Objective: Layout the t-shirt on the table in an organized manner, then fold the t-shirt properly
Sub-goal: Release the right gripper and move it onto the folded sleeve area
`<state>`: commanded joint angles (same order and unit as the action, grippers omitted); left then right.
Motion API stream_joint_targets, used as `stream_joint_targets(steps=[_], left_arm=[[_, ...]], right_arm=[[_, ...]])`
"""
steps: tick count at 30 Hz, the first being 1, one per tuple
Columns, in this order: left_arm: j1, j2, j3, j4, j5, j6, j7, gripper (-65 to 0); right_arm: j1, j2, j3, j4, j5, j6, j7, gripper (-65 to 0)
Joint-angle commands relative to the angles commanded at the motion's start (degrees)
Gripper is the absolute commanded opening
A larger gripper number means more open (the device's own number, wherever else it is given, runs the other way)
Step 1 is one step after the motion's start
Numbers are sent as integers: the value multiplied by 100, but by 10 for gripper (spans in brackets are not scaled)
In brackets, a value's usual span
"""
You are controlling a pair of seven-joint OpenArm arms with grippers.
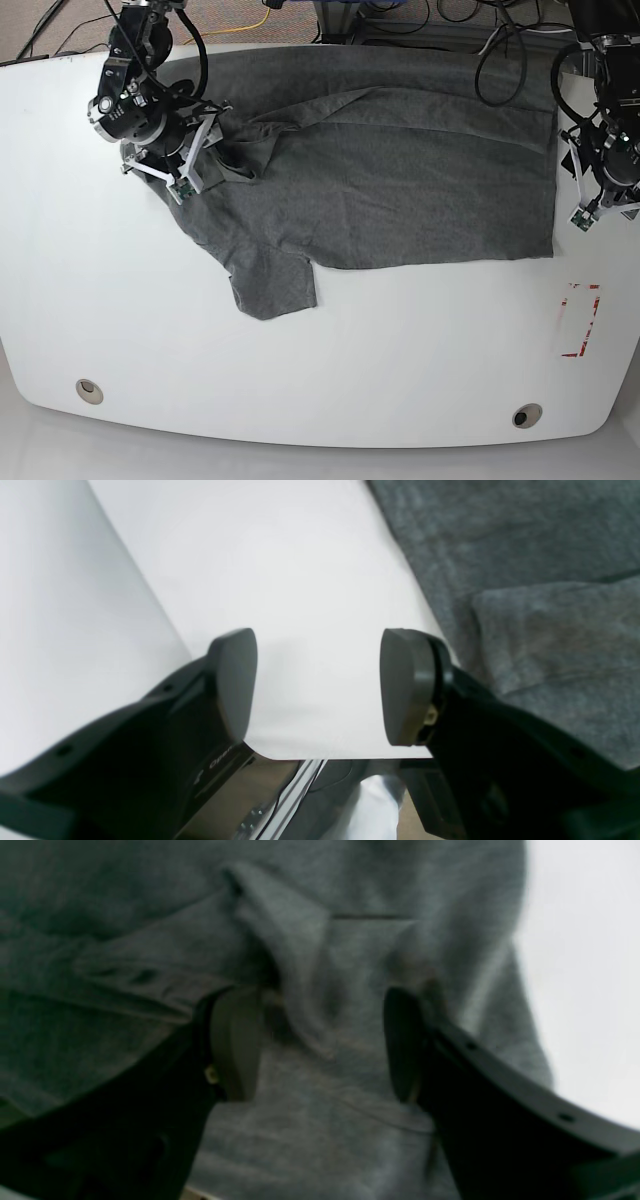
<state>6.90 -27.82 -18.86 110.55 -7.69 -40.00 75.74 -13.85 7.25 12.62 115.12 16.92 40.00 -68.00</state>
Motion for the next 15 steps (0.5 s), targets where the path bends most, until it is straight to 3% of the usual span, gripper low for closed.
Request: stream_joint_targets(steps=[15], left_arm=[[35,0,0,0,0,0,0,-290]], right_arm=[[237,18,-26,-501,-44,0,70,-285]])
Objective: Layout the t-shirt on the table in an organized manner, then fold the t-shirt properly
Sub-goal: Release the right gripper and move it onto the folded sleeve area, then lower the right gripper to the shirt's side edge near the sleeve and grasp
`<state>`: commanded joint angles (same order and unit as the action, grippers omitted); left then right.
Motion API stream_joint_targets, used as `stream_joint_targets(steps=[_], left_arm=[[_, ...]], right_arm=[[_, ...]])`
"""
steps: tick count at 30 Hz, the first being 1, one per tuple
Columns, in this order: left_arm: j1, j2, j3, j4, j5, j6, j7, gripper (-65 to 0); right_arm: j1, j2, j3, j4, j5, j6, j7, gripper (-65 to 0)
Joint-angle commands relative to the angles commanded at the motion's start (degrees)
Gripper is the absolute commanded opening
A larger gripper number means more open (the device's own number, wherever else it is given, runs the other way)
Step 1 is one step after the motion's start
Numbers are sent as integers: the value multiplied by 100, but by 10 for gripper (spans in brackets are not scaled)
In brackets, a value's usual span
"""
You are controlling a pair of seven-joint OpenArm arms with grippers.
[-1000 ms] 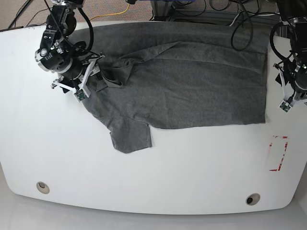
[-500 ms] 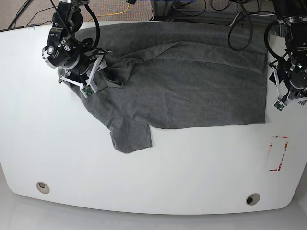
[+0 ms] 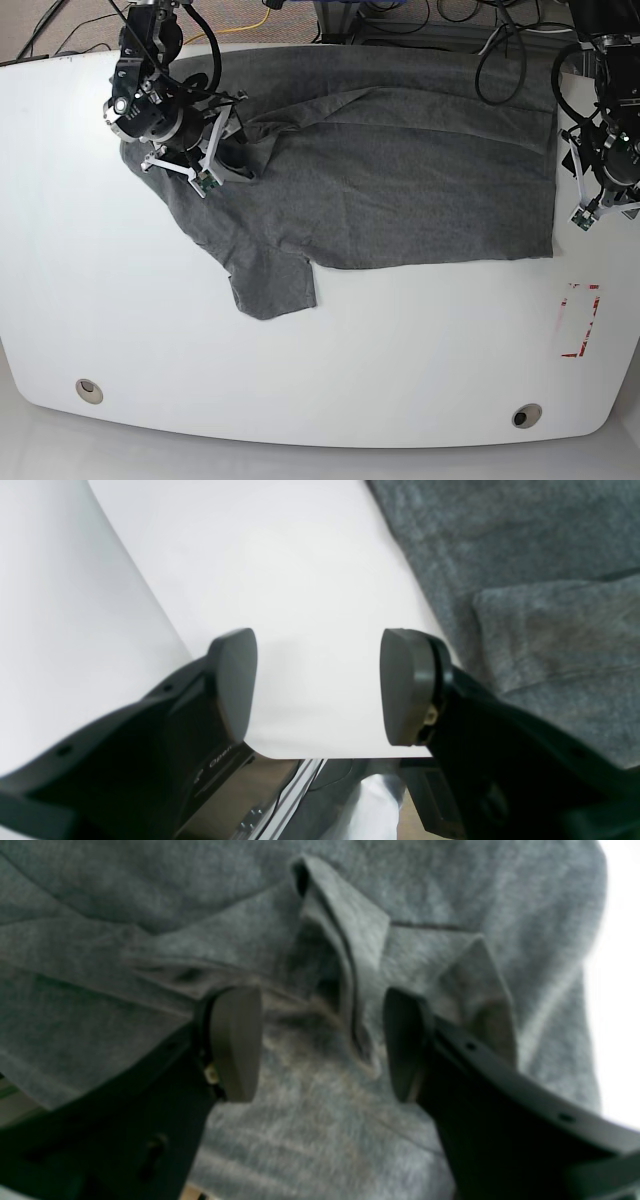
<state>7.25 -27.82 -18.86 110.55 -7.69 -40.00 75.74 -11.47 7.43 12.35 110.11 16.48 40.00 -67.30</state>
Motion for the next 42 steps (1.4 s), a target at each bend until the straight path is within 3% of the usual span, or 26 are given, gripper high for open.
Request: stream_joint_targets(steps=[3,5,7,10,12,32,39,41,42], left_arm=[[0,0,0,0,0,0,0,-290],[0,0,0,0,0,0,0,-290],[0,0,-9,0,0,0,0,-290],[105,0,-18,0,-9,0,0,-290],[114,0,-18,0,-9,0,0,-290],[246,0,-18,0,-9,0,-9,-290],[387,0,-18,0,-9,0,-9,-290],[396,-9,-18,0,-9,0,-9,-290],[396,-9,-18,0,-9,0,-9,-290]], right_arm=[[9,0,0,-141,0,0,246,-289],[9,0,0,-308,0,0,413,-327],[35,0,0,-431,0,0,466,-401],[79,9,-18,-501,0,0,466,-591],[88,9,-35,-492,9,0,466,-644],[1134,158,-53,-448,9,0,431,-623],[1618,484,-273,-923,9,0,431,-621],[1697,545,-290,-1011,9,0,431,-598],[1758,563,-290,-1073,9,0,431,-552]])
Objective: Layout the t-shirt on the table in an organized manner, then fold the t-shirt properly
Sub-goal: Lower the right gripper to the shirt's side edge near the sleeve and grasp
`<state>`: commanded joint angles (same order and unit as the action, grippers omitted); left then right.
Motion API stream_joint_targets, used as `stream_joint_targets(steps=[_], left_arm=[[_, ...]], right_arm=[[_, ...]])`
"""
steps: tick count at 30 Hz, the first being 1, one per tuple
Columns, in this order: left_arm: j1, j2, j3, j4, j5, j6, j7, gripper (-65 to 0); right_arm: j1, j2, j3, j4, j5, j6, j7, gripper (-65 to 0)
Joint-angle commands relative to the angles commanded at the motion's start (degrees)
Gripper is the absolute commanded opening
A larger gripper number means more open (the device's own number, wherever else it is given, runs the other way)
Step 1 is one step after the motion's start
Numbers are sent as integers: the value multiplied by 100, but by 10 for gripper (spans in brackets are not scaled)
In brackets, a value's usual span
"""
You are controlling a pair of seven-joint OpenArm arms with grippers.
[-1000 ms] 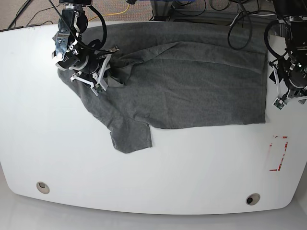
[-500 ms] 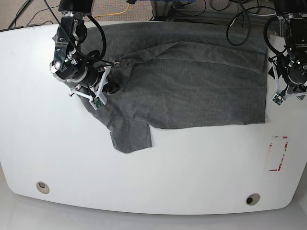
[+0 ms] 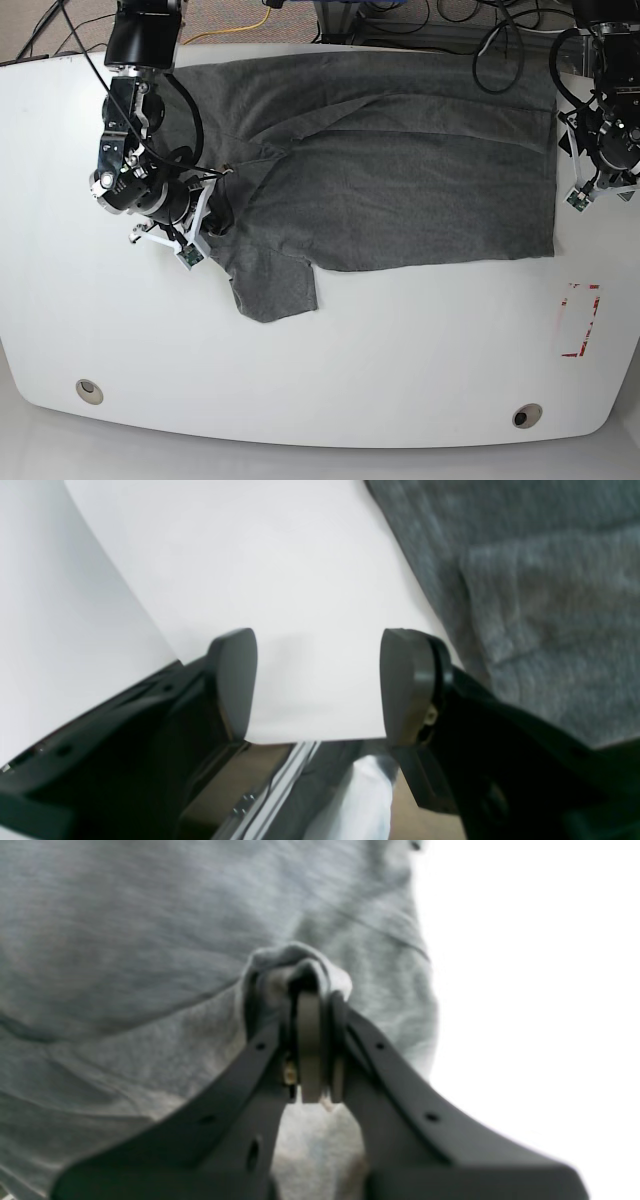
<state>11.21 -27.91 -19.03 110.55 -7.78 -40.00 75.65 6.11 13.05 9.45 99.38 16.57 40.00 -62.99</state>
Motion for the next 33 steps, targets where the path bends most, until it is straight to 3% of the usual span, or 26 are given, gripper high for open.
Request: stream_joint_targets(steps=[2,5,7,9,13,17,23,27,33], left_arm=[[0,0,0,0,0,0,0,-290],[0,0,0,0,0,0,0,-290],[0,0,0,0,0,0,0,-290],[0,0,0,0,0,0,0,-290],[0,0,9,0,-9,0,0,-290],[0,0,9,0,-18,0,0,-290],[-26,26,9,26,-35,0,-167,-292],[-44,299,-97,26,-18,0,-519,-292],[-607,677,-633,-26,0,0,-536,-289]], right_arm=[[44,26,0,-26,0,0,0,-468],[141,44,-9,-18,0,0,0,-216],[176,44,-9,-9,0,0,0,-95],[237,44,-9,9,0,0,0,-38],[246,62,-9,211,0,0,-44,-55],[237,273,0,352,0,0,-325,-84],[-9,519,18,352,-9,0,-325,-147],[-316,571,26,422,-9,0,-316,-174],[-387,677,44,387,-9,0,-167,-174]])
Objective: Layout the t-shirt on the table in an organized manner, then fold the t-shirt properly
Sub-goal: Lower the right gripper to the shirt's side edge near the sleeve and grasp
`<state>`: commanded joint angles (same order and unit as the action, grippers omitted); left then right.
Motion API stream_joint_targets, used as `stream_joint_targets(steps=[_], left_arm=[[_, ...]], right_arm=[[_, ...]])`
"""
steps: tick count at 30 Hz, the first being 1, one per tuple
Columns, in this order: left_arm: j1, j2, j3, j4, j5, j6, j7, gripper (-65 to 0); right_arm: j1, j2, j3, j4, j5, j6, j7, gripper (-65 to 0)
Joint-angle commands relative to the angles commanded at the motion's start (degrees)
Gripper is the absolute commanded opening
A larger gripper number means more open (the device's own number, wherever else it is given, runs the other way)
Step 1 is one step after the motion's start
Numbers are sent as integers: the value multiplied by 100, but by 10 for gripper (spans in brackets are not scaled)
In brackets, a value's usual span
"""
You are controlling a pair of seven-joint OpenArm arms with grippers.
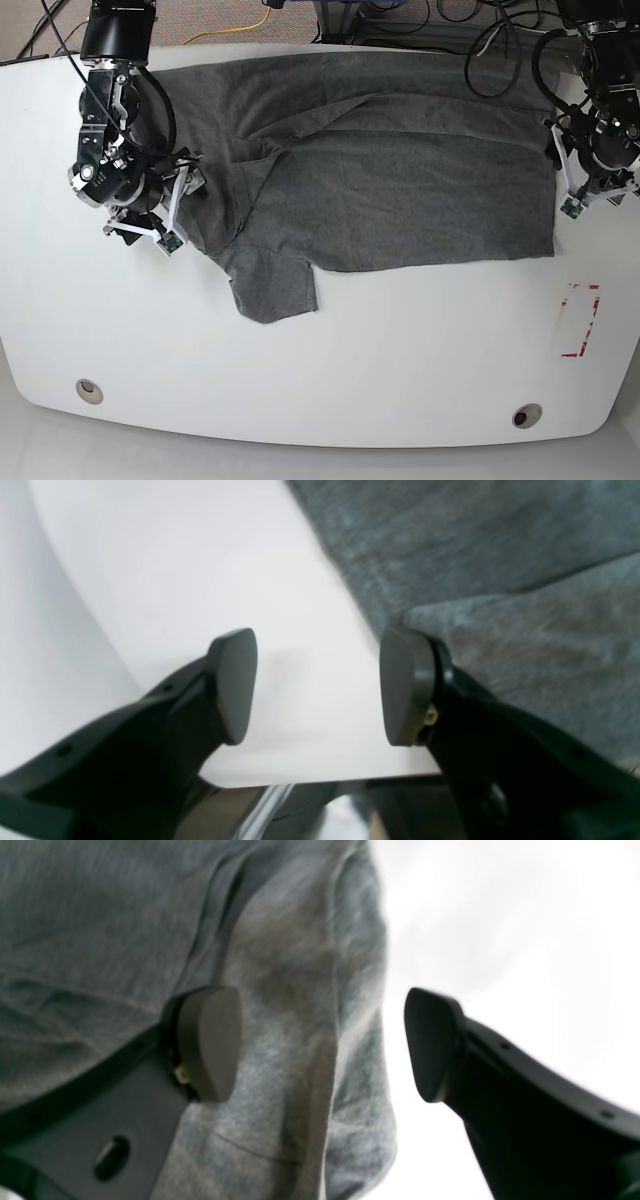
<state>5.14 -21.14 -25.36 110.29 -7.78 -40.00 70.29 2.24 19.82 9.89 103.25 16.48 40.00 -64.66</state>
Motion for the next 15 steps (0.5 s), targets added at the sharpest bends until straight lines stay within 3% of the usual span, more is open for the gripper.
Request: stream_joint_targets(steps=[5,11,15], left_arm=[[-607,193,-492,-501,9,0,9,-289],[-1011,158,-510,-1178,9,0,9,-289],[-1046,158,-492,-1275,9,0,9,-289]], right_arm=[[273,-35,255,-545,0,0,273,-174],[835,-44,281,-1284,35,0,316,-174],[1231,-44,281,-1802,9,0,598,-174]])
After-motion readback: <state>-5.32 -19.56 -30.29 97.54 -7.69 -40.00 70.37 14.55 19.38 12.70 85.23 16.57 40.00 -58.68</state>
